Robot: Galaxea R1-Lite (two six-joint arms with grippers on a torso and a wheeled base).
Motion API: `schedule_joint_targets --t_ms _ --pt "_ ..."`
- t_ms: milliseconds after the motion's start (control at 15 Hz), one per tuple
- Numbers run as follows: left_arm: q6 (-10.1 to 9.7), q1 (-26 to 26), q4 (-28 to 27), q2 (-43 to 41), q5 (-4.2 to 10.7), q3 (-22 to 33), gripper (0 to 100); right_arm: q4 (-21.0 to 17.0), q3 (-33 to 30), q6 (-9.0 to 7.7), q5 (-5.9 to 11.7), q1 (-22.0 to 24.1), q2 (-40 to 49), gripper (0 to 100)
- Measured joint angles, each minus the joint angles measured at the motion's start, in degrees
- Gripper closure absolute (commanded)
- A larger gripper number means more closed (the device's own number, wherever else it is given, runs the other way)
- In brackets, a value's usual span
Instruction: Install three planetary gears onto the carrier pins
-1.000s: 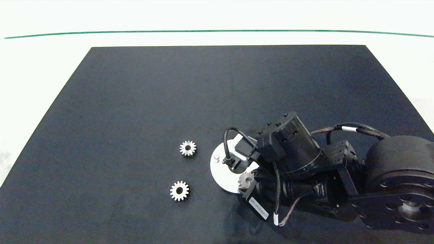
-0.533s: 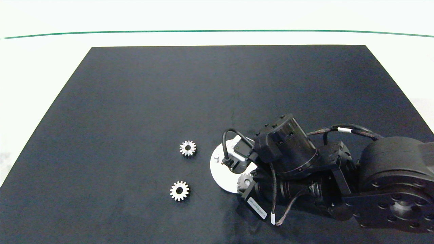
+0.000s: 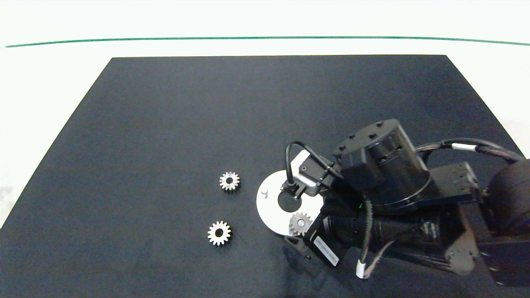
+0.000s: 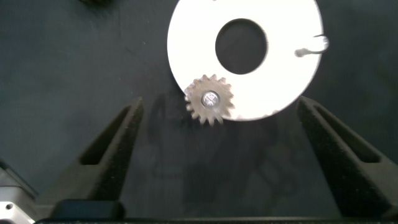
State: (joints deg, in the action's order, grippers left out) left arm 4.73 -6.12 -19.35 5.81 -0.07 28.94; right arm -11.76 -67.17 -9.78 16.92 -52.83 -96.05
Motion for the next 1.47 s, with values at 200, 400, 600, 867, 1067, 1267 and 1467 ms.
schedule_joint_targets --t_ms 200,400,600,867,1067,1267,1467 --pt "0.00 -0.2 0.0 0.0 0.12 -0.7 0 0.0 4.7 0.35 4.41 -0.1 8.7 0" --pt "0.87 -0.9 0.1 0.9 0.12 -2.9 0 0.2 13.0 0.77 7.69 4.5 20.1 0" --pt "4.55 -3.8 2.6 4.9 0.28 -6.8 0 -0.3 19.9 0.50 8.70 10.1 34.0 0" --pt "8.52 -5.6 16.0 15.4 0.29 -13.2 0 -10.4 24.7 -1.62 9.23 19.0 56.3 0" --pt "9.37 -6.9 26.5 25.6 0.32 -16.6 0 -18.9 26.6 -2.54 9.37 26.4 70.6 0" --pt "12.06 -8.0 31.1 34.4 0.49 -17.4 0 -20.7 29.2 -3.23 9.40 30.5 79.2 0" --pt "13.81 -8.3 32.1 40.0 0.60 -13.8 0 -20.8 31.3 -3.67 9.40 31.7 83.8 0"
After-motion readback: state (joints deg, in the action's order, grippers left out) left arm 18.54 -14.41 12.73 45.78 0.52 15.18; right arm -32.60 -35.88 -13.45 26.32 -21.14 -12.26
